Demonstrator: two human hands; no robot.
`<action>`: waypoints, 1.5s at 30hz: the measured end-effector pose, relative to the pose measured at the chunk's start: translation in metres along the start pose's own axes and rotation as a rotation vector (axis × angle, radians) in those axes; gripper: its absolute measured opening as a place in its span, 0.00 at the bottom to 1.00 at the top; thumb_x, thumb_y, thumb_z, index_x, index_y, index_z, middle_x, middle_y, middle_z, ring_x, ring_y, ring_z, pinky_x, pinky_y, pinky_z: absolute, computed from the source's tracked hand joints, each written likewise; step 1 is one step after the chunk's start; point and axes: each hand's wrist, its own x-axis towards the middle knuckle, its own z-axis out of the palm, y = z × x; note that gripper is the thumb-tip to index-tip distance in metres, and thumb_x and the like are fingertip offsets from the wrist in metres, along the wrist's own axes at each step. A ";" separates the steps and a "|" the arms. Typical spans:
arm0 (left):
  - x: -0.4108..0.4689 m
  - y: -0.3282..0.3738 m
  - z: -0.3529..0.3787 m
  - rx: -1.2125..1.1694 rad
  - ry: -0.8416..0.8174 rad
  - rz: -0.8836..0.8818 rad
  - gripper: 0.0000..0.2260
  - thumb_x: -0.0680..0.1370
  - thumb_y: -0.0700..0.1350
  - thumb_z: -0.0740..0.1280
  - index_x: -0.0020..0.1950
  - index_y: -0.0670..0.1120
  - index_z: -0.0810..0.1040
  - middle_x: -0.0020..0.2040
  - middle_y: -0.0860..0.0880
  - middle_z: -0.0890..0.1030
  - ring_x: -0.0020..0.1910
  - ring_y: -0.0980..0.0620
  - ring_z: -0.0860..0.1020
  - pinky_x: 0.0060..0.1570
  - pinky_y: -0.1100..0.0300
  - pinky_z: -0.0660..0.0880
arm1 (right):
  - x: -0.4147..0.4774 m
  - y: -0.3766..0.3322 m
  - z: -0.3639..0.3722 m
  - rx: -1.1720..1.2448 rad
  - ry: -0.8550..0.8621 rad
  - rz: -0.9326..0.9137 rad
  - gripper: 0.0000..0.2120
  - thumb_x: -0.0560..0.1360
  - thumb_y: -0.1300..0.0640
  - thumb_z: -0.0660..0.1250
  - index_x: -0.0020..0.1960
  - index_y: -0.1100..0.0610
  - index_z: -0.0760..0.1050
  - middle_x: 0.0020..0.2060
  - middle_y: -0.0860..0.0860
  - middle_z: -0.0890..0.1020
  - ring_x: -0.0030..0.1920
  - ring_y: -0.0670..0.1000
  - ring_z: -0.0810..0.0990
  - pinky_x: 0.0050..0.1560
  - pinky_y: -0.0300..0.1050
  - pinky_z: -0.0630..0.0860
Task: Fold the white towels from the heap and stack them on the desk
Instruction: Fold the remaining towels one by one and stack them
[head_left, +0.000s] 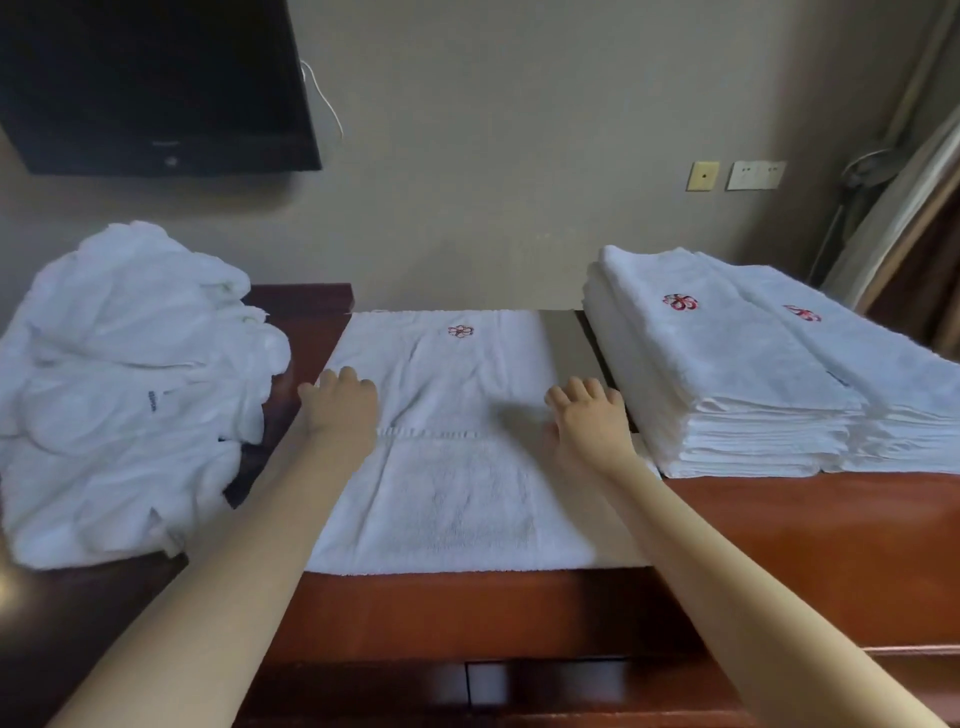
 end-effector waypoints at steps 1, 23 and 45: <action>-0.005 0.010 -0.004 -0.055 0.082 0.022 0.12 0.77 0.44 0.63 0.59 0.46 0.72 0.59 0.47 0.71 0.59 0.45 0.69 0.53 0.53 0.68 | -0.003 -0.010 -0.003 0.044 0.032 -0.001 0.14 0.78 0.50 0.59 0.62 0.54 0.71 0.57 0.51 0.74 0.59 0.55 0.70 0.52 0.49 0.64; -0.064 0.051 0.040 -0.678 -0.082 0.154 0.23 0.82 0.54 0.52 0.76 0.50 0.60 0.79 0.51 0.54 0.77 0.52 0.50 0.75 0.51 0.49 | -0.051 -0.047 -0.013 0.426 -0.167 0.001 0.21 0.81 0.52 0.55 0.73 0.53 0.65 0.73 0.52 0.66 0.74 0.51 0.59 0.73 0.58 0.52; -0.072 -0.067 0.074 -0.686 0.055 -0.010 0.22 0.80 0.52 0.60 0.72 0.43 0.68 0.72 0.46 0.66 0.70 0.44 0.64 0.68 0.50 0.63 | -0.046 -0.086 0.002 0.350 -0.262 -0.136 0.26 0.81 0.39 0.50 0.76 0.45 0.58 0.77 0.46 0.57 0.77 0.48 0.52 0.75 0.54 0.48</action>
